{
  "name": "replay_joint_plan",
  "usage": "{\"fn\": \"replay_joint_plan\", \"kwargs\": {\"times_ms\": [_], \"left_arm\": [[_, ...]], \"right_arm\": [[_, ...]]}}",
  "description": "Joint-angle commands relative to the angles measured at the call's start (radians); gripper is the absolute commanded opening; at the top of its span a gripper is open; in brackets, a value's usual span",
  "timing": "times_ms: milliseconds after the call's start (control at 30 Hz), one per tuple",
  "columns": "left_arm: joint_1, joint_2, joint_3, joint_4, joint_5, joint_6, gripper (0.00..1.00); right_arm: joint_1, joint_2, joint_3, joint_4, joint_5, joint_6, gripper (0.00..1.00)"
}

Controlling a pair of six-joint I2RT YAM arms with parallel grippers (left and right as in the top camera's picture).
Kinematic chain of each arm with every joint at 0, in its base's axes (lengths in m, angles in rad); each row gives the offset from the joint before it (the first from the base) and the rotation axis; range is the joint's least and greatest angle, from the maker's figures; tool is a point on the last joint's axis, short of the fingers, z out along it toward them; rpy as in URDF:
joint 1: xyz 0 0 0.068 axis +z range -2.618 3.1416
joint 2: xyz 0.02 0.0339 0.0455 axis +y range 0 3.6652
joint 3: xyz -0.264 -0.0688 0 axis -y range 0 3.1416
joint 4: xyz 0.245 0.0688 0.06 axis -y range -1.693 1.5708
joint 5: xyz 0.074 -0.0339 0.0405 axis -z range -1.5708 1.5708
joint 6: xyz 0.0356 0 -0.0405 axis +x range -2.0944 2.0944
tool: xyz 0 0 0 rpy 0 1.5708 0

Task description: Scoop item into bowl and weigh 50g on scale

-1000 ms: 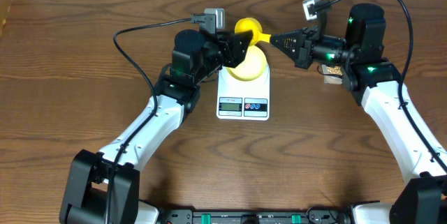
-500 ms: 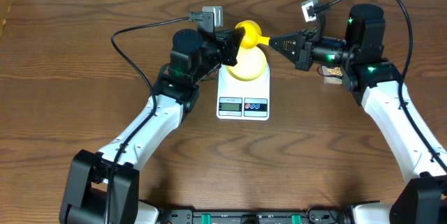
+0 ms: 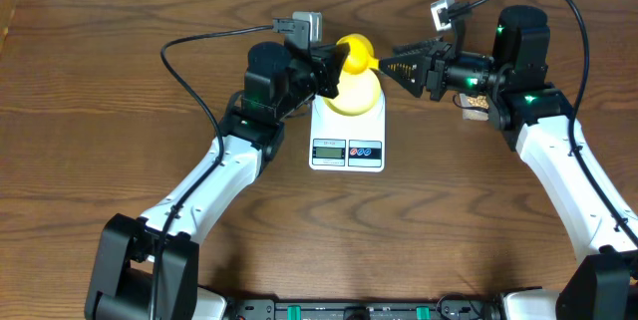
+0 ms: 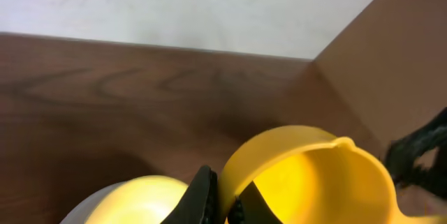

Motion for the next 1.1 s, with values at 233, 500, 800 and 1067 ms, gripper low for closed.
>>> {"fn": "replay_joint_plan", "kwargs": {"times_ms": [233,500,800,1067], "left_arm": [[0.034,-0.006,0.009,0.008,0.107,0.046,0.07],[0.034,-0.006,0.009,0.042,0.108,-0.044,0.07],[0.034,-0.006,0.009,0.039,0.108,-0.055,0.07],[0.034,-0.006,0.009,0.038,0.108,-0.055,0.08]], "right_arm": [[-0.007,-0.006,0.018,-0.074,0.001,-0.109,0.56],[0.011,-0.006,0.018,-0.059,0.002,-0.049,0.45],[0.035,-0.006,0.018,-0.048,0.036,-0.031,0.35],[0.035,-0.006,0.018,-0.043,0.043,-0.031,0.23]]}}
